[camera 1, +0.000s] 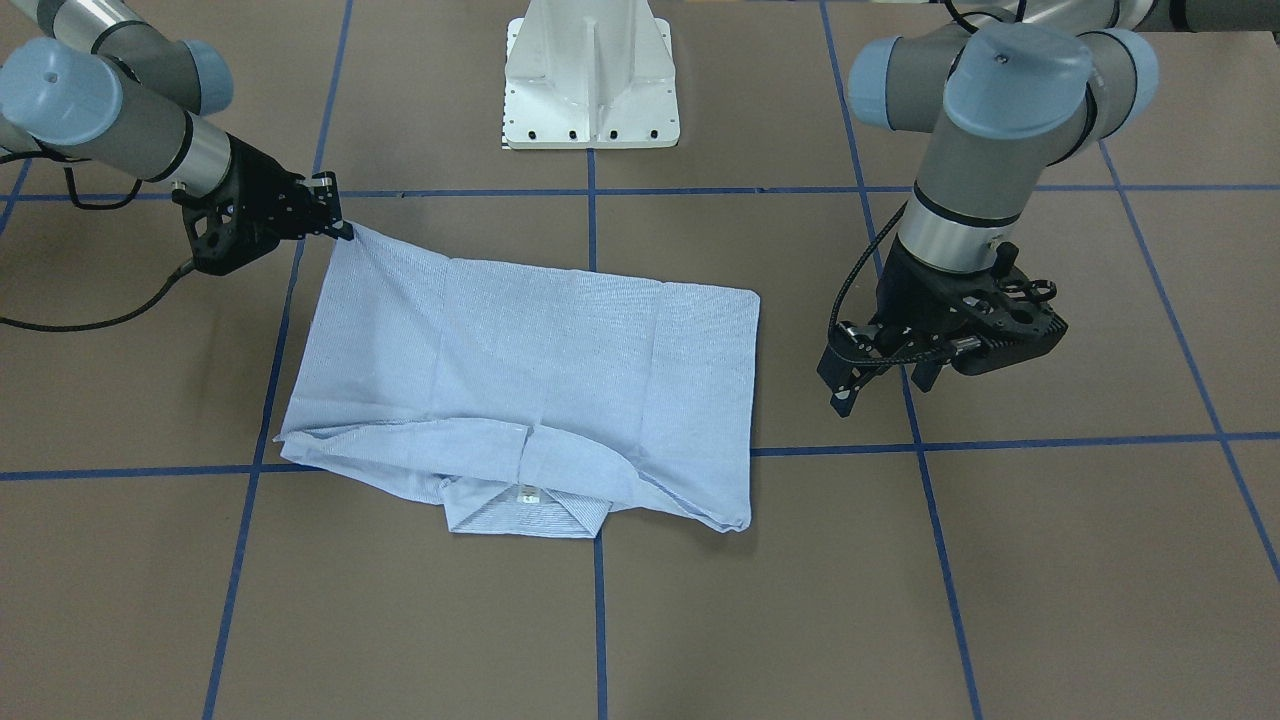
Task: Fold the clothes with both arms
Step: 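Drag the folded shirt with the right gripper away from the left arm, then release and raise the right gripper while the left gripper lowers to the shirt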
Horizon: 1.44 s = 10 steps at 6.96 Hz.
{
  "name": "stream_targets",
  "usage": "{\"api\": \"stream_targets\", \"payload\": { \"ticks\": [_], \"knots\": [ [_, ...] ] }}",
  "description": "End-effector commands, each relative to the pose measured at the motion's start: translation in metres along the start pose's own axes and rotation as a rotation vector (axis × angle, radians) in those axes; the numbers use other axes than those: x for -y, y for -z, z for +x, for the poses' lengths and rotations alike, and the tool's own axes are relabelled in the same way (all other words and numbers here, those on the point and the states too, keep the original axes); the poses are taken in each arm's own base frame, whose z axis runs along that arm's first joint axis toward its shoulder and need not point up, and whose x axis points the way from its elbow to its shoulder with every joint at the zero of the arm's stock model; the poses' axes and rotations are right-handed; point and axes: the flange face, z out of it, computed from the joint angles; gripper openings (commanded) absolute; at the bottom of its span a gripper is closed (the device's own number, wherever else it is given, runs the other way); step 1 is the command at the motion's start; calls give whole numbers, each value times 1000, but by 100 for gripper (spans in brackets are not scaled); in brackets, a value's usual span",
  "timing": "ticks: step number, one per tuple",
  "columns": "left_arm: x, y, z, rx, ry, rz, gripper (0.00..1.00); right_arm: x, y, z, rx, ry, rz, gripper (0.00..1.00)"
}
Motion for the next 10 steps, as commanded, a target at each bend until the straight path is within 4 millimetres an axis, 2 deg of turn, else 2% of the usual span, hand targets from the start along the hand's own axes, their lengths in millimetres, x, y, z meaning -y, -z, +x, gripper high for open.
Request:
{"api": "stream_targets", "payload": {
  "ticks": [1, 2, 3, 4, 5, 6, 7, 8, 9, 10],
  "knots": [
    [-1, 5, 1, -6, -2, 2, 99, -58, -9, -15, 57, 14, -175, 0],
    [-2, 6, 1, -7, -3, 2, 99, -80, -20, -15, 81, -9, -291, 0],
    [-2, 7, 1, -7, -3, 4, 99, -98, -27, -25, 115, -32, -402, 0],
    [-3, 10, 2, -13, -4, 5, 99, -117, -36, -37, 117, -49, -463, 0],
    [-3, 10, 2, -14, -5, 6, 99, -132, -43, -37, 109, -52, -502, 0],
    [-3, 11, 3, -16, -5, 3, 99, -137, -44, -31, 100, -63, -513, 43],
    [-13, 14, 6, -31, -17, -7, 99, -137, -41, -33, 124, -32, -500, 99],
    [-39, 12, 5, -44, -43, -46, 99, -121, -26, -25, 141, -28, -439, 100],
    [-67, 9, 7, -56, -74, -80, 99, -95, 1, -20, 150, -40, -344, 100],
    [-91, 4, 9, -65, -83, -125, 99, -60, 34, -24, 171, -33, -222, 100]
  ]
}}
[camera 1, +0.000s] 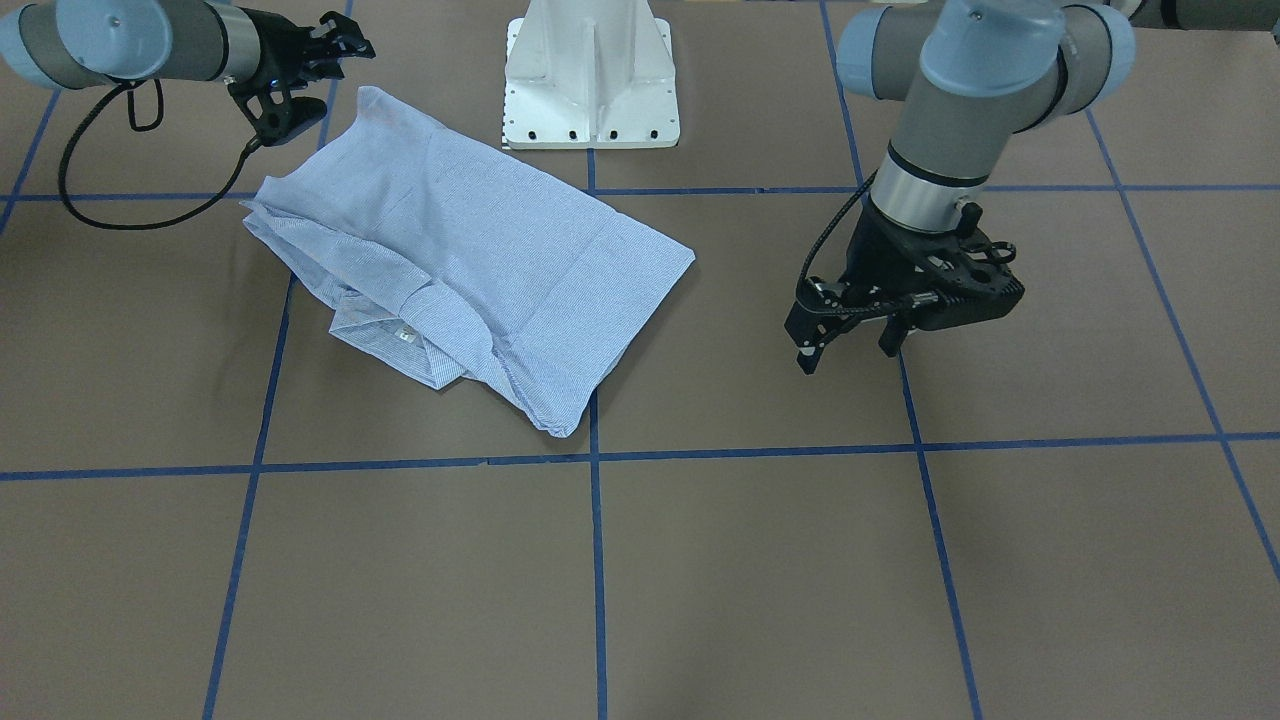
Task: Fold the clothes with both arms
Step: 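Release and raise the right gripper while the left gripper lowers to the shirt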
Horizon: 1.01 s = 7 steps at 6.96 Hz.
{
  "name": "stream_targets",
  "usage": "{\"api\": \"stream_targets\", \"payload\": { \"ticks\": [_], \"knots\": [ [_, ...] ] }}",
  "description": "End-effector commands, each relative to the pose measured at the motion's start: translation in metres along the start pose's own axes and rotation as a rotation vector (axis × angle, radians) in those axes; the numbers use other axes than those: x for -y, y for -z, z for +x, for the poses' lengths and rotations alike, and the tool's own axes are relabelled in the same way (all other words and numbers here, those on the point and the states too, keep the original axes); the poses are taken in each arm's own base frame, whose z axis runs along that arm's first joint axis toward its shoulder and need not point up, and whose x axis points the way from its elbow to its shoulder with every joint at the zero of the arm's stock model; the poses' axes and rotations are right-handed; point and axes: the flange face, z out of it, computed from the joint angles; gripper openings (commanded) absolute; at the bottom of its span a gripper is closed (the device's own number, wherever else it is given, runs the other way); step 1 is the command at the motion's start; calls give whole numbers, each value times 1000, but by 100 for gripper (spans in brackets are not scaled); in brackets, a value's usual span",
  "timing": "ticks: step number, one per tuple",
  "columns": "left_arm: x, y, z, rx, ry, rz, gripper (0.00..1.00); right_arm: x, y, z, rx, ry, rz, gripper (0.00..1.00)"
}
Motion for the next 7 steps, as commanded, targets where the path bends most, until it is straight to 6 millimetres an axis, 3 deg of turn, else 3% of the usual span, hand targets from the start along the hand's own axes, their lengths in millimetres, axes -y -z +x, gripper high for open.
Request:
{"api": "stream_targets", "payload": {
  "ticks": [1, 2, 3, 5, 6, 7],
  "knots": [
    [-76, -25, 12, -40, 16, -110, 99, 34, 90, -18, 37, 37, 236, 100],
    [-115, -37, 19, -97, 72, -158, 99, 43, 124, -24, 39, 58, 331, 100],
    [-158, -54, 18, -119, 115, -213, 99, 51, 140, -28, 24, 68, 419, 100],
    [-190, -75, 24, -124, 154, -177, 98, 57, 144, -28, 4, 65, 480, 100],
    [-201, -84, 25, -108, 158, -185, 91, 58, 144, -28, 3, 65, 483, 100],
    [-207, -110, 22, -63, 158, -181, 90, 60, 144, -25, 0, 59, 484, 100]
  ]
}}
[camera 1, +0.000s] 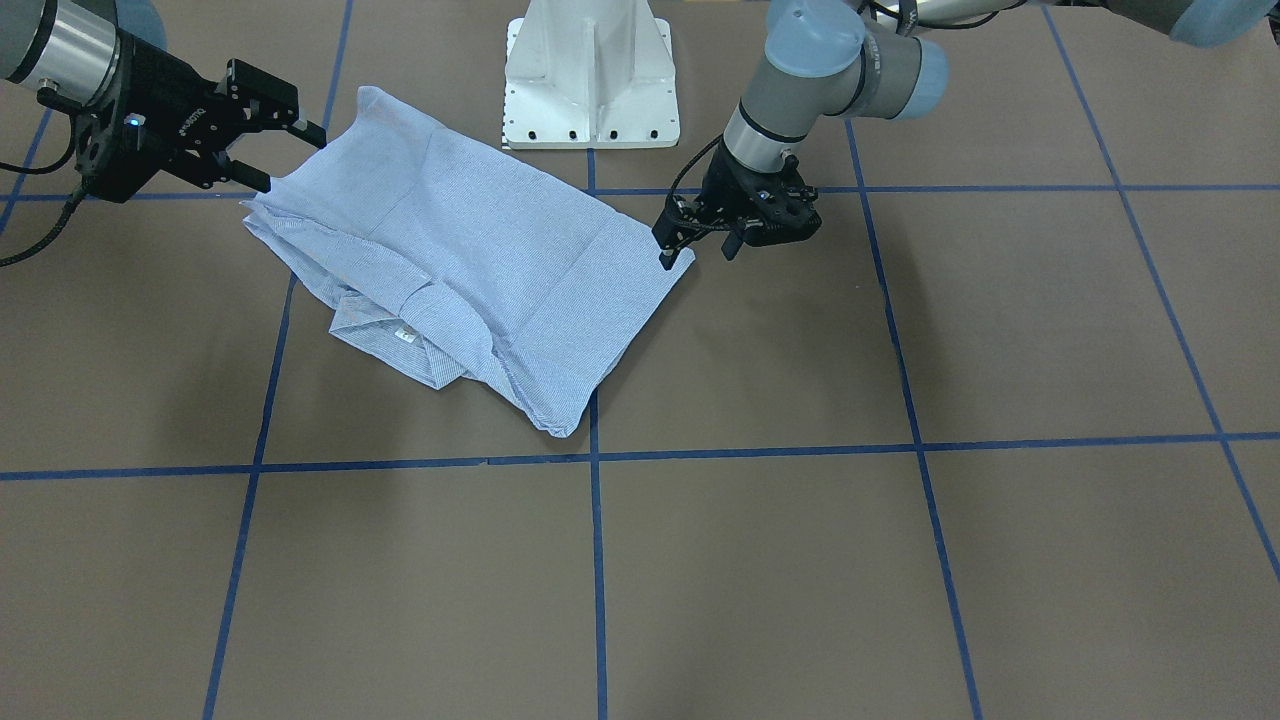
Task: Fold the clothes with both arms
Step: 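Release and raise the right gripper while the left gripper lowers to the shirt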
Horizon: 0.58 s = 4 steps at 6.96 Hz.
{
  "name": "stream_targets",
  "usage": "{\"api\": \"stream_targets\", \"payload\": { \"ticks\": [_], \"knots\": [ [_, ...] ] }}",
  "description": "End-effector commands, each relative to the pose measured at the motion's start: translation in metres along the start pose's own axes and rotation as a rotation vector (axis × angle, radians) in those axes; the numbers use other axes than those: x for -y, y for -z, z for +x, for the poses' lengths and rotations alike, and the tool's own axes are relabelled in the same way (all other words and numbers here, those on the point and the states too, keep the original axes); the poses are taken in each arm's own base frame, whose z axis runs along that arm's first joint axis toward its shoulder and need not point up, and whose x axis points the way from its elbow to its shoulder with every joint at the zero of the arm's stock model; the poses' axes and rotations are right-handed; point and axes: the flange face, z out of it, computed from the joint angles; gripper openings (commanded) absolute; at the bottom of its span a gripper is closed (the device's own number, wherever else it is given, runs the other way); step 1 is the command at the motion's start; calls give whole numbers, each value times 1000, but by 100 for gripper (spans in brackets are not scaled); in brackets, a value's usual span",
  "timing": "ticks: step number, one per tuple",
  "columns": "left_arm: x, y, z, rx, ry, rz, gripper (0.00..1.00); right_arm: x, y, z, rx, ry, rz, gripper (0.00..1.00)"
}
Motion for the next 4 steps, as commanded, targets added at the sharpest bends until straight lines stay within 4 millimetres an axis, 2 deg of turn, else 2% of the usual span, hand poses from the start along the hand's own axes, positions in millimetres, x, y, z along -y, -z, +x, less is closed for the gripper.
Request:
{"api": "stream_targets", "payload": {
  "ticks": [1, 4],
  "knots": [
    [-17, -38, -10, 60, 2, -5, 89, 3, -1, 3, -6, -5, 6, 100],
    [-21, -33, -3, 52, 4, 2, 81, 3, -2, 4, -7, -7, 4, 100]
  ]
}}
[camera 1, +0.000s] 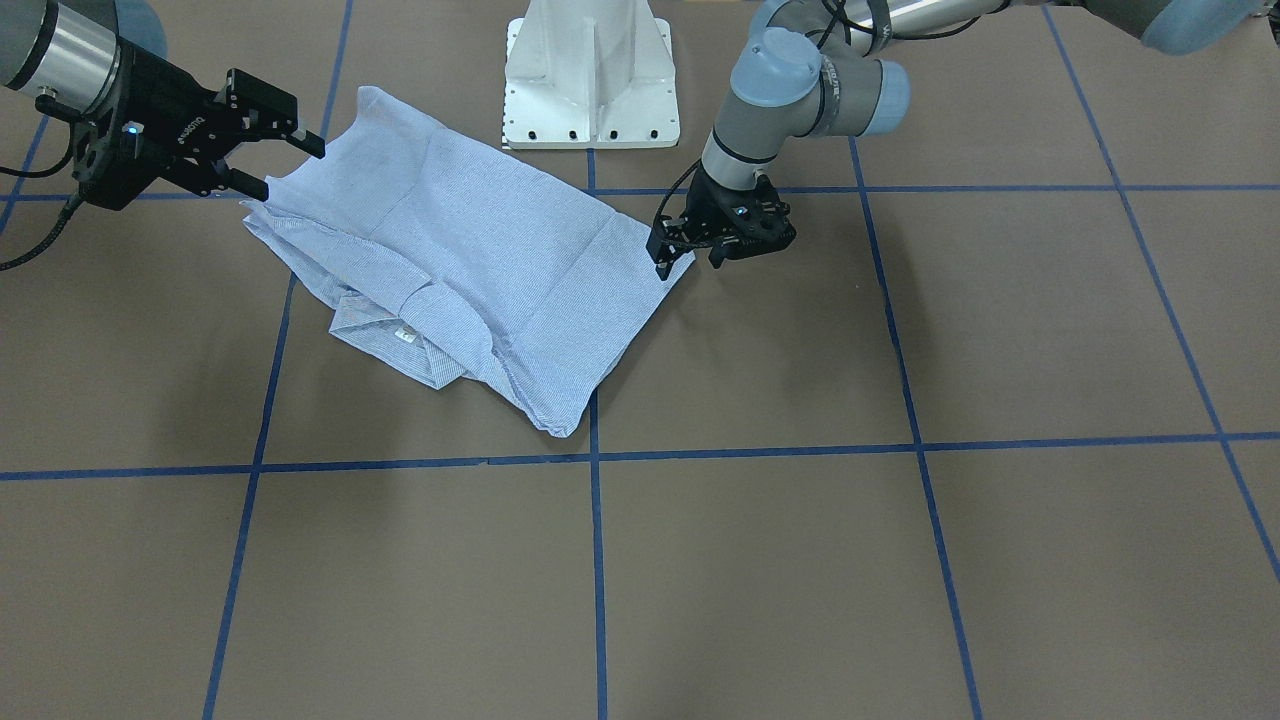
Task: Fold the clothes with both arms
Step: 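Release and raise the right gripper while the left gripper lowers to the shirt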
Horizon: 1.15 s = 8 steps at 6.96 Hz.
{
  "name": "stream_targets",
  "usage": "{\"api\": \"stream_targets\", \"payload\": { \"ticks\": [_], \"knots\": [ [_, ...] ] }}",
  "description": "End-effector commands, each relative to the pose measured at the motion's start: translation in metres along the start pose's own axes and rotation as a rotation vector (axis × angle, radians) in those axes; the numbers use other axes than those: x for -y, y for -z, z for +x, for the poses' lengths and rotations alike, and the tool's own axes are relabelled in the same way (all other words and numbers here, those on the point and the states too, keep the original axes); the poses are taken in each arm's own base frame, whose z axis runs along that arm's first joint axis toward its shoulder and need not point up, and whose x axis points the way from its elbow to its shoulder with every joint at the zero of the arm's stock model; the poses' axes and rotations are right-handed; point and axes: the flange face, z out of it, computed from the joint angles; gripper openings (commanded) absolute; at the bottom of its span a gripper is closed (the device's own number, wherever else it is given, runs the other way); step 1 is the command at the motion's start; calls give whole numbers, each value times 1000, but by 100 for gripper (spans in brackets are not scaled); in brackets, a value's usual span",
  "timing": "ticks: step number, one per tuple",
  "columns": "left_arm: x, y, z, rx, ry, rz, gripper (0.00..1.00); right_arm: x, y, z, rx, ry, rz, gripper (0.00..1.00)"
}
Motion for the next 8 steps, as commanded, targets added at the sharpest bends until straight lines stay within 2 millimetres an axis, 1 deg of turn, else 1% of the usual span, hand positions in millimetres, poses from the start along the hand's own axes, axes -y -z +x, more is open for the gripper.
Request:
{"api": "stream_targets", "payload": {
  "ticks": [1, 2, 5, 6, 7, 8],
  "knots": [
    [-3, 1, 1, 1, -1, -2, 79, 0, 0, 0, 0, -1, -1, 100],
    [-12, -6, -1, 12, -8, -15, 78, 0, 0, 1, -1, -2, -1, 100],
    [-14, -10, -3, 21, -9, -18, 71, 2, -2, 3, -4, -8, -2, 100],
    [-26, -14, -5, 28, -19, -33, 65, 2, -2, 3, -4, -8, -2, 100],
    [-28, -14, -4, 33, -20, -35, 53, 2, -2, 5, -6, -13, -1, 100],
    [-30, -14, -5, 37, -21, -37, 48, 3, -4, 8, -10, -19, -3, 100]
  ]
}}
